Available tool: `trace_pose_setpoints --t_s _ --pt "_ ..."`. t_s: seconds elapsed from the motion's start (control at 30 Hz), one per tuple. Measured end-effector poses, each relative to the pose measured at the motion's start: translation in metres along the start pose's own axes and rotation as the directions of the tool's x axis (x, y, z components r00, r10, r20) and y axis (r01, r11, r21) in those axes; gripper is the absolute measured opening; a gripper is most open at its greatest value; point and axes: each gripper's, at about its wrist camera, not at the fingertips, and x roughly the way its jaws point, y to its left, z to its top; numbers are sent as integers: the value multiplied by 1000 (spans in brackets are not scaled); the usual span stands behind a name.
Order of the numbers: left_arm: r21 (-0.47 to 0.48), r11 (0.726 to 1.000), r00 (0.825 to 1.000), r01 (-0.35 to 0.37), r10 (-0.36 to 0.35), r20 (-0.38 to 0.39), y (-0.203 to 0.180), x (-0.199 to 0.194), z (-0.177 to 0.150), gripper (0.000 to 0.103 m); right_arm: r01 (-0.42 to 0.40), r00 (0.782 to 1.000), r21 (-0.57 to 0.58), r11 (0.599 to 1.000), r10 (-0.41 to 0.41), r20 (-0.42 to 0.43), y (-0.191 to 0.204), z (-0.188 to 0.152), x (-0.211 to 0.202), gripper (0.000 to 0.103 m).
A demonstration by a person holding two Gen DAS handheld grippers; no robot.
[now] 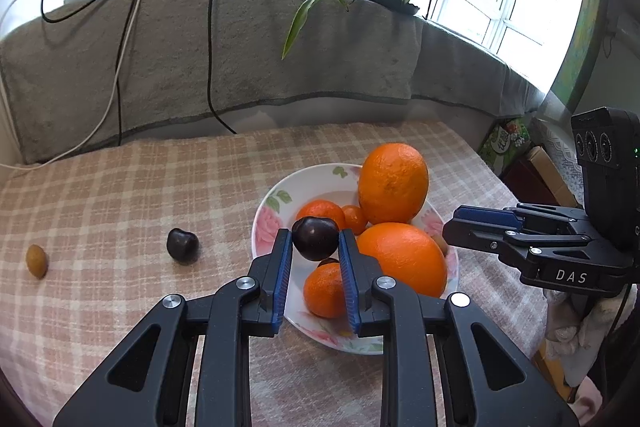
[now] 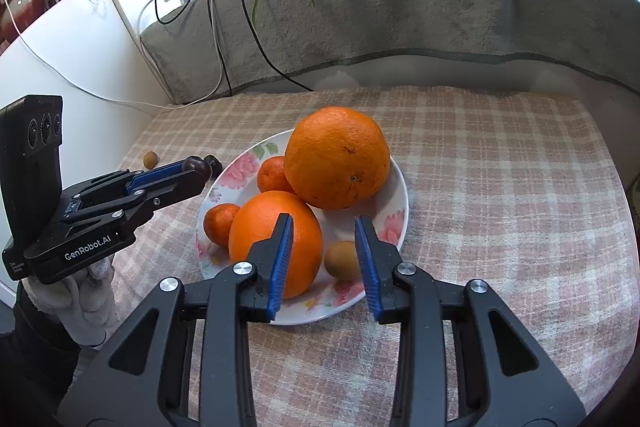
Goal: Organize fruits
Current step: 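Open the right gripper to drop the kiwi while the left gripper releases the cherry into the plate, then move the left gripper to the last brown kiwi while the right gripper approaches the last cherry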
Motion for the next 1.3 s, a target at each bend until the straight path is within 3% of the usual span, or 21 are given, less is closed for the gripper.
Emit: trace_pose_setpoints --t_s 0.07,0.2,0.23,0.27,0.3,0.43,0.5,0.6,0.63,0.9,1.3 --pt "0 1000 1000 -2 2 0 0 0 0 23 0 1000 -3 1000 0 0 1 0 0 36" --pt "-4 1000 1000 -1 1 4 1 -2 0 34 1 1000 -7 1000 -1 -2 4 0 0 38" --pt "-3 1000 1000 0 0 4 1 -2 0 36 2 1000 -7 1000 -2 -2 4 0 0 43" --pt "-1 1000 1000 -3 3 6 1 -3 0 45 4 1000 -7 1000 -4 2 4 0 -1 53" --pt "-2 1000 1000 -5 5 10 1 -4 0 53 6 1000 -7 1000 -6 7 5 0 -2 56" --pt "-10 1000 1000 -5 5 16 3 -6 1 57 4 1000 -10 1000 -4 16 6 1 -5 61" --pt "-11 1000 1000 -5 5 21 3 -7 1 66 7 1000 -15 1000 -7 23 7 1 -6 68" --pt "-18 1000 999 -13 14 31 5 -9 1 72 4 1000 -20 1000 -4 25 10 2 -7 75" --pt "-21 1000 999 -16 16 33 6 -10 1 73 2 1000 -22 1000 -2 26 11 2 -7 79" --pt "-31 999 998 -39 41 58 14 -20 2 79 -3 1000 -50 999 4 16 22 4 -6 79" --pt "-63 993 991 -97 102 92 48 -41 -4 79 -14 1000 -82 997 16 26 42 12 -4 79"
